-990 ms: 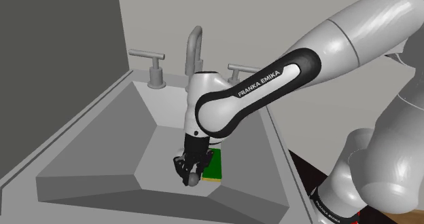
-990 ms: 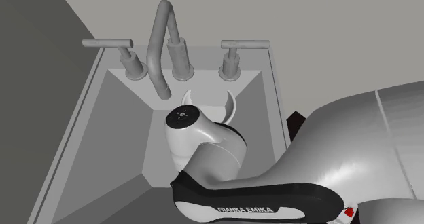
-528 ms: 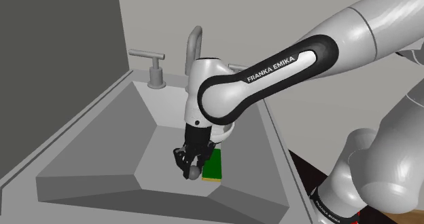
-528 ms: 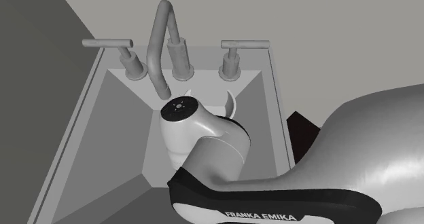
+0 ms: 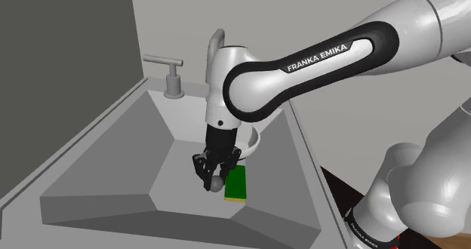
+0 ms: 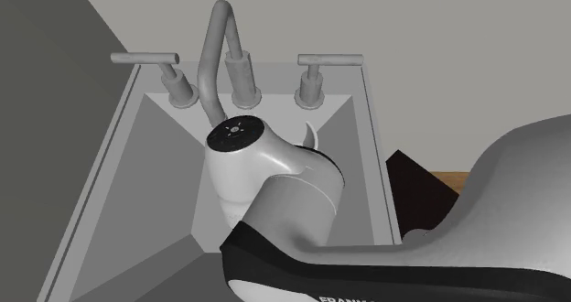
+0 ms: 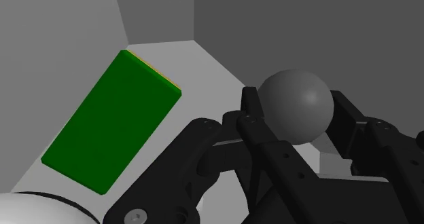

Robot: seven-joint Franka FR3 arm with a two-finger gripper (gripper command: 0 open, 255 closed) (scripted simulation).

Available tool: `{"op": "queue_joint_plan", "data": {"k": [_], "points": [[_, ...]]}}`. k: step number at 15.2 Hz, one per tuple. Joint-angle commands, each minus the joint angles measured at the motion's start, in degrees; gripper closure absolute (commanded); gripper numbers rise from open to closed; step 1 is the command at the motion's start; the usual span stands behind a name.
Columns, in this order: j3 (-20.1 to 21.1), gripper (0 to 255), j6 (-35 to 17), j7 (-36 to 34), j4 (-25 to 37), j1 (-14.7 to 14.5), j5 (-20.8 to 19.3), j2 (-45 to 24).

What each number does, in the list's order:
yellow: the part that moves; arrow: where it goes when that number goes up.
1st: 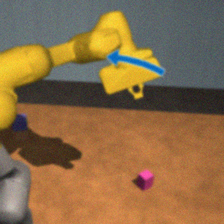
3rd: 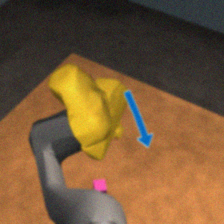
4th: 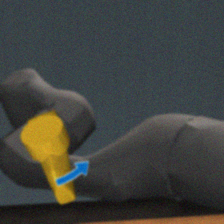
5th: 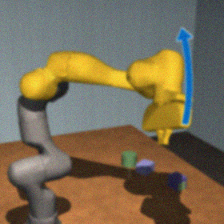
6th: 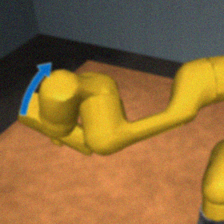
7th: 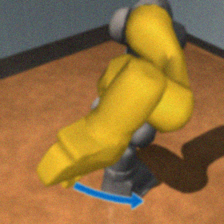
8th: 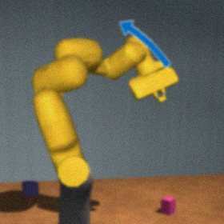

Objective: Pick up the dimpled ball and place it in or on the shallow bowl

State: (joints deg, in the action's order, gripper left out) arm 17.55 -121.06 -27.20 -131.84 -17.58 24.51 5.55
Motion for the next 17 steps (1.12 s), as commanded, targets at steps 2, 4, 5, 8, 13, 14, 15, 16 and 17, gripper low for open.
{"op": "queue_joint_plan", "data": {"k": [2,4,5,8,13,14,15,16,17], "points": [[-0.3,255,2.6,-0.5,1.2,0.2,-0.3,1.4],[-0.4,255,4.1,-0.9,2.0,0.3,-0.4,2.1],[-0.4,255,4.2,-0.9,2.1,0.3,-0.4,2.2],[-2.9,255,5.8,2.7,3.0,2.4,-1.7,1.5],[-6.8,255,8.4,8.3,5.8,5.9,-4.0,-0.8],[-7.5,255,9.0,9.4,6.6,6.6,-4.4,-1.4],[-8.3,255,9.5,10.5,7.4,7.3,-4.9,-2.0],[-9.0,255,10.0,11.5,8.3,7.9,-5.4,-2.7],[-9.7,255,10.6,12.6,9.2,8.6,-5.8,-3.5]]}}
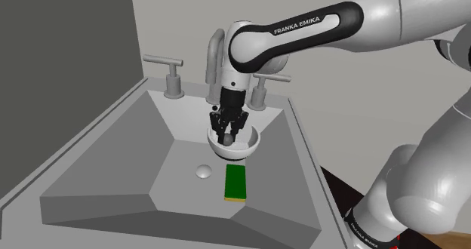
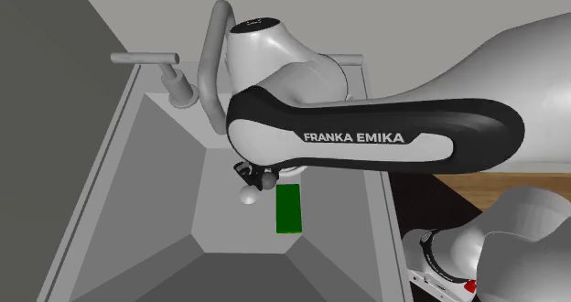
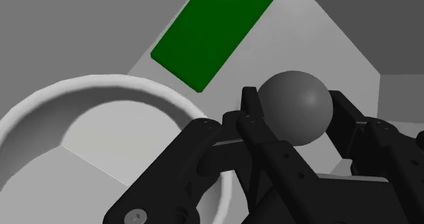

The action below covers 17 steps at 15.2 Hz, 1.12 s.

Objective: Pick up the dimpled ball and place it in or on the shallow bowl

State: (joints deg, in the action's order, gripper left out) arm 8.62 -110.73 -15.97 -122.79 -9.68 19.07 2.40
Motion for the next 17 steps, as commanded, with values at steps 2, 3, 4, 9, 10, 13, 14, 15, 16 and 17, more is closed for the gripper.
{"op": "queue_joint_plan", "data": {"k": [2,3,4,9,10,13,14,15,16,17], "points": [[-2.1,255,1.4,3.4,2.3,2.0,-1.2,-2.0],[-2.8,255,2.0,4.4,3.5,2.7,-1.6,-2.9],[-3.4,255,2.6,5.3,4.7,3.3,-2.0,-3.8],[-6.3,255,5.8,10.0,11.8,6.4,-3.7,-9.2],[-6.8,255,6.5,10.9,13.5,7.0,-4.0,-10.4],[-7.3,255,5.9,12.2,14.4,7.7,-4.1,-12.2],[-7.3,255,5.2,12.3,13.9,7.6,-4.1,-12.4],[-7.3,255,4.5,12.5,13.5,7.6,-4.1,-12.7],[-7.3,255,3.9,12.7,13.1,7.6,-4.0,-13.0],[-7.3,255,3.2,12.8,12.7,7.6,-3.9,-13.3]]}}
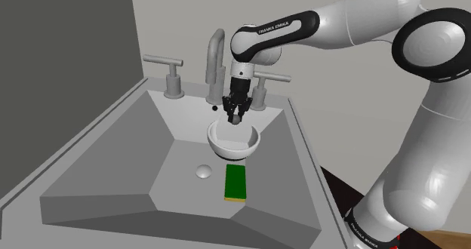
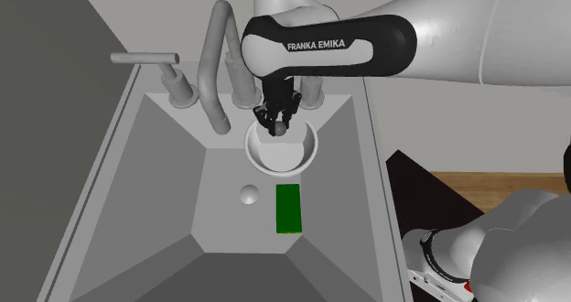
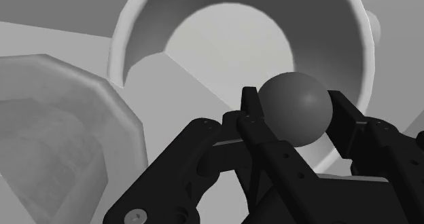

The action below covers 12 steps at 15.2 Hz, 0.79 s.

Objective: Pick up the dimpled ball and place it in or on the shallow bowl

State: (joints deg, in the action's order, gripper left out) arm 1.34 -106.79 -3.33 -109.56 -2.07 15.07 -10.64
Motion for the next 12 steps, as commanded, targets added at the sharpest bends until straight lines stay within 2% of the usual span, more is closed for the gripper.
{"op": "queue_joint_plan", "data": {"k": [1,7,12], "points": [[0.0,255,-1.4,0.3,-0.9,0.0,0.1,-0.6],[0.2,255,-5.8,1.4,-3.1,-0.1,0.5,-2.8],[0.3,255,-5.8,1.4,-3.1,0.0,0.5,-2.8]]}}
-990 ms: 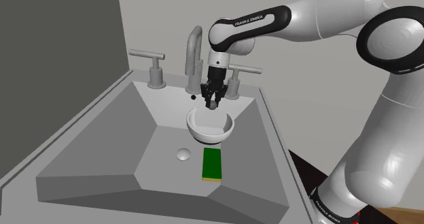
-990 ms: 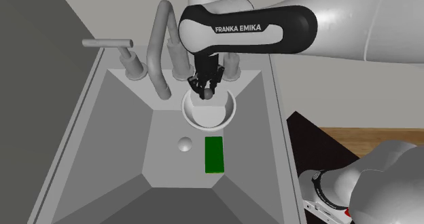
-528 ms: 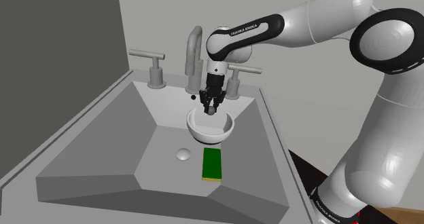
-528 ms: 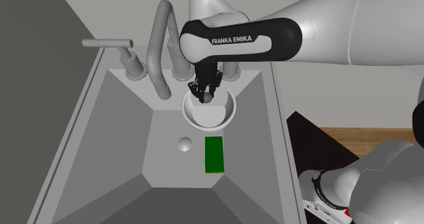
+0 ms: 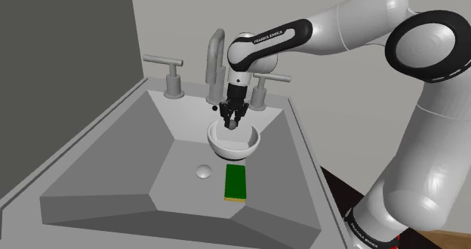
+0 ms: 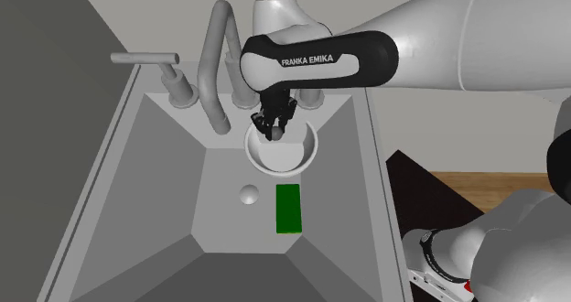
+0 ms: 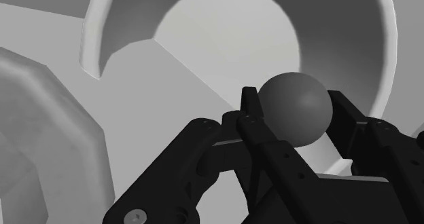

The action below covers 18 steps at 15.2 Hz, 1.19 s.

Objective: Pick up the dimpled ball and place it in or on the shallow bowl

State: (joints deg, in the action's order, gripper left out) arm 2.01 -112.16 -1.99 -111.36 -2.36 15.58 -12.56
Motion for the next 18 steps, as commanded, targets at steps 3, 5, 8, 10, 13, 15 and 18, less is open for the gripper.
{"op": "queue_joint_plan", "data": {"k": [3,5,8,10,13,15,18], "points": [[-0.3,255,-0.4,0.0,-1.3,0.4,0.0,-0.9],[-0.2,0,-0.1,-0.4,-0.4,0.2,0.0,-1.3],[-0.2,0,-0.8,-0.3,-1.2,0.2,0.0,-1.2],[-0.4,0,1.4,-0.1,0.1,0.7,-0.3,-0.5],[-1.1,0,6.6,-0.5,4.5,1.1,-0.9,0.2],[-1.5,0,6.6,-0.4,4.5,0.8,-0.8,0.2],[-2.0,0,6.6,-0.3,4.5,0.3,-0.7,0.2]]}}
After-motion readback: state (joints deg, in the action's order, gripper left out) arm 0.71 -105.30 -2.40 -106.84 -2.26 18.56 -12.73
